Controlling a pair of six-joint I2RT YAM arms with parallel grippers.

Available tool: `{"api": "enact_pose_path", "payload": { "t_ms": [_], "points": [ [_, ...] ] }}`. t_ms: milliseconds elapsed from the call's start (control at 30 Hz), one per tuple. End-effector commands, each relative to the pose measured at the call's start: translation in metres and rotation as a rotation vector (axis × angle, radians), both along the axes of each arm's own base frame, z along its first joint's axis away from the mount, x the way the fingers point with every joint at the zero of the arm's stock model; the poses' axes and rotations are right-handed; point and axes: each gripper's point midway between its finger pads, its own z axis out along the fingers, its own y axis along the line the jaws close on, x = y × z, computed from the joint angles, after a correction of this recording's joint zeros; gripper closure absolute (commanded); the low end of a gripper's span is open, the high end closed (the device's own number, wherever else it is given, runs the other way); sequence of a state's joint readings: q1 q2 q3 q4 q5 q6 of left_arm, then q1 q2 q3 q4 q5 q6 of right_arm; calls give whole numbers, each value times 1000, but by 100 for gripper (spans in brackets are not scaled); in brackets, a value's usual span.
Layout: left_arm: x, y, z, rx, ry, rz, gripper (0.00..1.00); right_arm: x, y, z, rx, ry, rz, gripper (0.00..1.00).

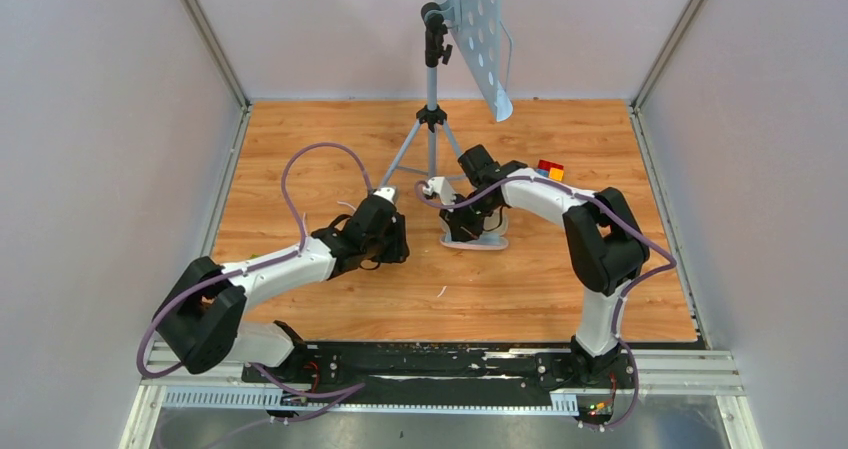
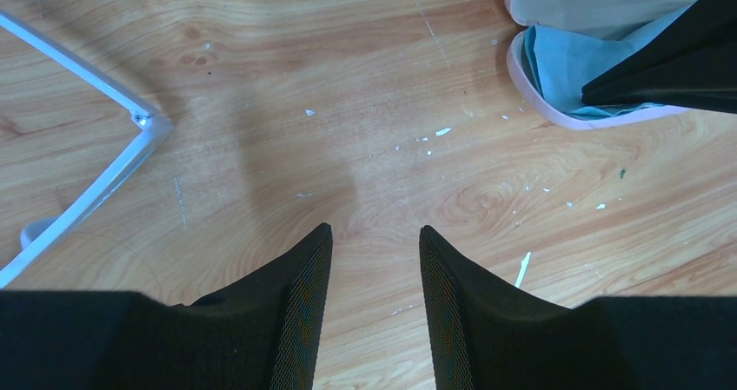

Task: Organize the sunglasses
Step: Place the glasses cleaning cloth in the sunglasses case.

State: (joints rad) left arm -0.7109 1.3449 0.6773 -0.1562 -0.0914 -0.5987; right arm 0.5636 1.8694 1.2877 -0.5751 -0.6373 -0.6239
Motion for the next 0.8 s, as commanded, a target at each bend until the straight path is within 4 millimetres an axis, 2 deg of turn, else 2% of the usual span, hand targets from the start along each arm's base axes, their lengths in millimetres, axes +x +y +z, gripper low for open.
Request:
{"api": "enact_pose_path", "payload": {
  "t_ms": [0,200,400,533,600,767],
  "points": [
    [2,6,11,7,-37,18,54,6,5,11,-7,-33,-4,97],
    [9,28,36,100,-103,54,43,18,1,39,-5,-133,-34,95],
    [11,74,59,304,-102,92,36,23,-9,78,7,-247,-79,87],
    [13,98,68,429,-76,76,34,10,-18,105,44,-300,-102,80],
    [14,109,66,494,-42,73,34,0,-23,115,67,-309,-109,78],
    [16,120,50,587,70,6,34,-29,-42,128,80,-329,-114,76]
  ]
}}
